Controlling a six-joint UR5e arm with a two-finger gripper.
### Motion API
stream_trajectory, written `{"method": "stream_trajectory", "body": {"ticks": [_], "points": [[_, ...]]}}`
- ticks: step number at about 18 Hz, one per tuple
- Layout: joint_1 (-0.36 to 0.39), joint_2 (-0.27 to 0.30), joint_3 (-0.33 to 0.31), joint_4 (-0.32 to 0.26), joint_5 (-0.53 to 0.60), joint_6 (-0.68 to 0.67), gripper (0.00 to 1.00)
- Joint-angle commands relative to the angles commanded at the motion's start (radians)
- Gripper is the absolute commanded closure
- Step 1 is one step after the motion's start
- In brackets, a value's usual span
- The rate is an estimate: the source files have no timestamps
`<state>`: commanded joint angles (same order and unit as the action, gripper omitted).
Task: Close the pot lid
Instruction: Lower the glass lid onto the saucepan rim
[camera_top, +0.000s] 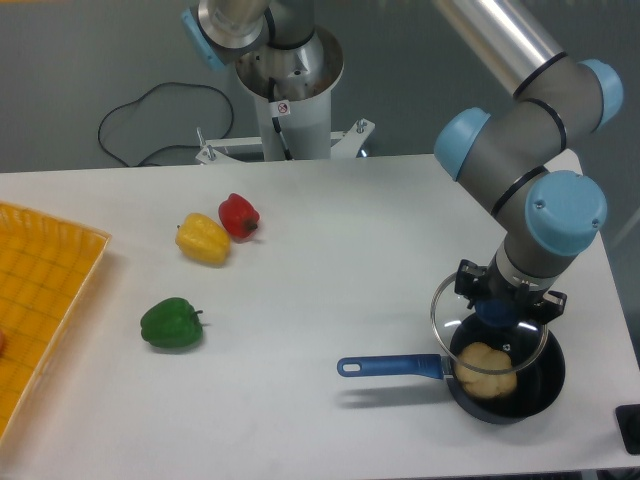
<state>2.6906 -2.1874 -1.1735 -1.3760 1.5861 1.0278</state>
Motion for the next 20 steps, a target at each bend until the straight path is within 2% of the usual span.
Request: {"method": "stream_trajectory", "body": {"ticks": [5,14,20], "points": [[0.000,-0.008,0.024,-0.002,-0.002,0.000,0.41],[0.011,-0.008,0.029,-0.006,-0.008,0.000,0.41],[0.012,-0.051,0.112,-0.078,-0.008,-0.003,0.40]]}}
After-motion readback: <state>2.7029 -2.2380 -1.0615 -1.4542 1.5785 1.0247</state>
